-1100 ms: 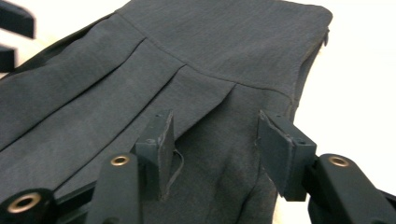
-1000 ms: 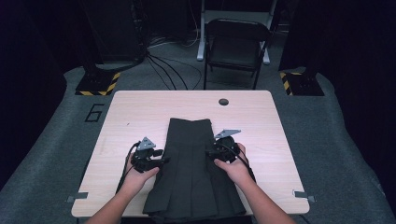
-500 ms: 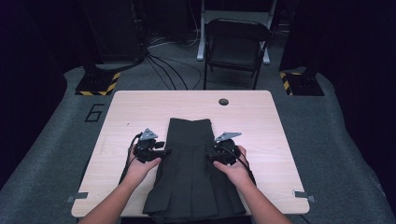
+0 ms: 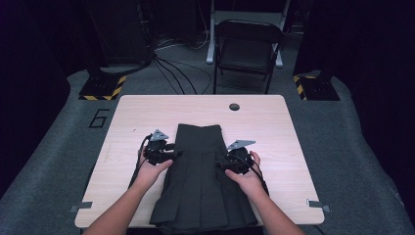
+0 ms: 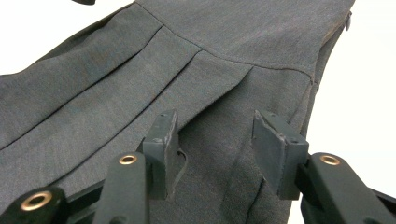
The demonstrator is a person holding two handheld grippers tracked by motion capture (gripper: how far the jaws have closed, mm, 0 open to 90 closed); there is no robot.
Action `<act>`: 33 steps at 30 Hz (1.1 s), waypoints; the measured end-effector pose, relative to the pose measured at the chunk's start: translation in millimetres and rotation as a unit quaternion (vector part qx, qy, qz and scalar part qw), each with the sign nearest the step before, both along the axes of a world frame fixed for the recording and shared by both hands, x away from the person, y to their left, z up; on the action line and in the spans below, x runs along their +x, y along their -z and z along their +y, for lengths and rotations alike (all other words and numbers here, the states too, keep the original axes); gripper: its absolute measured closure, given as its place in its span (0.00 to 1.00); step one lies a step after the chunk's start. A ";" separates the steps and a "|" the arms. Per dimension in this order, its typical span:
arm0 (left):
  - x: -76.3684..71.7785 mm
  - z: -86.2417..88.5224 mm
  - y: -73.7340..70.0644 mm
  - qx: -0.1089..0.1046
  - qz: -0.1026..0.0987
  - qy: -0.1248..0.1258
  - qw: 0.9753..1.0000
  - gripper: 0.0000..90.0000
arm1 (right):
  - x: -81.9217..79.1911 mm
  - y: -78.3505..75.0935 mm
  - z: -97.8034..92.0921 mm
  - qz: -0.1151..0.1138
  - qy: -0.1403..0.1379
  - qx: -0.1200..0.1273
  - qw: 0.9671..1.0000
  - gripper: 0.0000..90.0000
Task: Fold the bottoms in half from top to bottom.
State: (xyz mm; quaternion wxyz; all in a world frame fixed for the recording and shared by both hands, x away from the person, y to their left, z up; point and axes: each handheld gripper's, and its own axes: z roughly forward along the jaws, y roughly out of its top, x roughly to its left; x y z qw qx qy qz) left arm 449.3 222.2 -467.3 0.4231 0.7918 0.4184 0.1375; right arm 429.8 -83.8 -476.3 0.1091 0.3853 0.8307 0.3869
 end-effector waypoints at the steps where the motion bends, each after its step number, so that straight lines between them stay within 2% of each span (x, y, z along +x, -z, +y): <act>1: 1.6 -1.0 0.0 0.002 0.000 0.000 1.000 0.56 | 0.3 0.2 -0.2 0.000 -0.001 0.000 1.000 0.58; 8: 8.1 -2.8 -0.5 0.005 0.000 0.003 1.000 0.55 | -0.7 1.9 0.6 0.008 0.000 0.002 1.000 0.59; 11: 13.0 -3.7 1.0 0.010 -0.004 0.001 1.000 0.53 | -3.0 8.3 1.6 0.011 0.001 -0.001 1.000 0.61; 14: 20.1 -5.2 6.1 0.008 0.003 -0.013 1.000 0.52 | -5.5 14.7 2.0 0.013 0.002 0.001 1.000 0.61; 15: 21.9 -4.9 6.9 0.015 0.005 -0.012 1.000 0.52 | -6.5 17.0 2.5 0.013 0.005 0.000 1.000 0.61; 18: 24.8 -6.1 8.9 0.012 0.005 -0.018 1.000 0.52 | -7.8 21.4 3.0 0.012 0.004 -0.009 1.000 0.61; 19: 28.0 -5.5 10.1 0.021 0.003 -0.017 1.000 0.52 | -8.4 25.2 3.8 0.012 0.002 -0.020 1.000 0.62; 23: 32.1 -6.3 13.5 0.014 0.006 -0.028 1.000 0.52 | -9.3 28.5 3.3 0.012 0.004 -0.023 1.000 0.63; 26: 34.5 -7.2 16.2 0.014 0.009 -0.034 0.999 0.52 | -10.9 32.6 2.6 0.017 0.005 -0.027 0.999 0.66; 27: 35.7 -8.2 17.1 0.018 0.010 -0.033 0.999 0.52 | -10.8 34.3 2.3 0.011 0.002 -0.029 1.000 0.67; 30: 36.6 -9.8 17.6 0.021 0.011 -0.036 0.999 0.52 | -12.5 36.0 2.4 0.010 0.005 -0.023 1.000 0.68; 32: 39.8 -10.9 19.6 0.028 0.004 -0.034 0.999 0.52 | -13.8 36.9 2.1 0.009 0.009 -0.021 1.000 0.68; 33: 40.2 -11.9 20.2 0.025 0.008 -0.039 0.999 0.52 | -14.7 37.8 2.2 0.007 0.012 -0.018 1.000 0.69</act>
